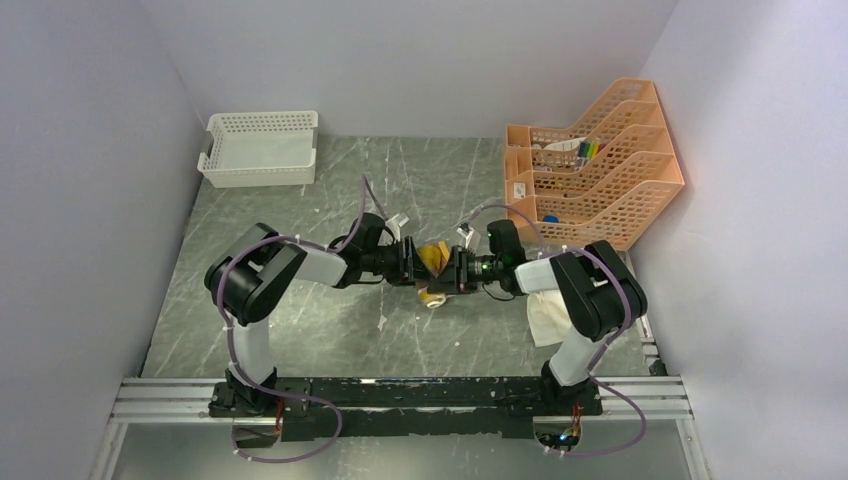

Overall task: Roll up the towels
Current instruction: Roll the towel at the center of the board.

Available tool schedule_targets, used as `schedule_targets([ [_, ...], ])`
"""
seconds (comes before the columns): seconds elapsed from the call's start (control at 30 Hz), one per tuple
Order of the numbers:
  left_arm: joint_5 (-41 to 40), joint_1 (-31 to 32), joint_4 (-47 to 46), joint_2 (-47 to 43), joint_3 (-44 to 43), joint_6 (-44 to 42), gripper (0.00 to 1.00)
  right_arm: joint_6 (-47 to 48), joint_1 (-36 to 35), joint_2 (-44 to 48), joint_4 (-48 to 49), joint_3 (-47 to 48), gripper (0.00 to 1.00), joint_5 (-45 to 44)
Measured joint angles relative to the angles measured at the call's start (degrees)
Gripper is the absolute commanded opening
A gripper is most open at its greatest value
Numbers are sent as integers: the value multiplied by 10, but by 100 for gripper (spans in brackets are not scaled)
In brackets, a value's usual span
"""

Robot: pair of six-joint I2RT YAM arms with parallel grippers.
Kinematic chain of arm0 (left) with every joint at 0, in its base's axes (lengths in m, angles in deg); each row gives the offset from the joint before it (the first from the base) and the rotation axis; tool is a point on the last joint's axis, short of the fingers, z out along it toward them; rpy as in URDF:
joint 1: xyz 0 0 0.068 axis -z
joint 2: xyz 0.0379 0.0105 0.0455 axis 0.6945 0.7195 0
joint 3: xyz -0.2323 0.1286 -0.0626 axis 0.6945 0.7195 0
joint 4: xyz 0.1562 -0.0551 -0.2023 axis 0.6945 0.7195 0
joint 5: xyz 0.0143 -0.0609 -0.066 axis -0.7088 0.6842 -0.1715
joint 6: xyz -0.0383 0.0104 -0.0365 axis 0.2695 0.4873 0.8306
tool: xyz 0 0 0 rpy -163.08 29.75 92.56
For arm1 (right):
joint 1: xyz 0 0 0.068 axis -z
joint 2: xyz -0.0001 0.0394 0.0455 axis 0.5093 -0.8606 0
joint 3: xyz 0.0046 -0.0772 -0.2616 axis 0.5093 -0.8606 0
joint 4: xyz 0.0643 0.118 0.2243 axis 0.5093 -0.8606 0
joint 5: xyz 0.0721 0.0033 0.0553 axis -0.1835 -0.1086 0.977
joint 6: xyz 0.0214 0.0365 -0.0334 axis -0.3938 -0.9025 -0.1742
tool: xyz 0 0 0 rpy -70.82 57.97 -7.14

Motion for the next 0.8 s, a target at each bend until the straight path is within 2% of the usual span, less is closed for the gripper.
schedule_targets([
  [0.03,0,0,-2,2,2,2,49,12,-4,0,-15,6,42,-6],
  [0.07,0,0,-3,3,2,3,49,24,-8,0,-32,12,51,-12],
  [0.1,0,0,-4,5,3,4,49,33,-12,1,-45,17,82,-18],
  [0.13,0,0,-5,6,4,4,49,46,-16,2,-64,25,98,-25],
  [0.23,-1,0,-4,7,6,3,49,76,-26,20,-114,48,100,-27],
  [0.43,-3,0,5,6,6,-10,50,163,-20,81,-224,97,100,-95],
  [0.63,-5,0,7,1,12,-18,50,141,53,132,-196,94,94,-93],
  [0.8,-6,0,3,-1,16,-18,51,108,50,99,-174,97,90,-96],
])
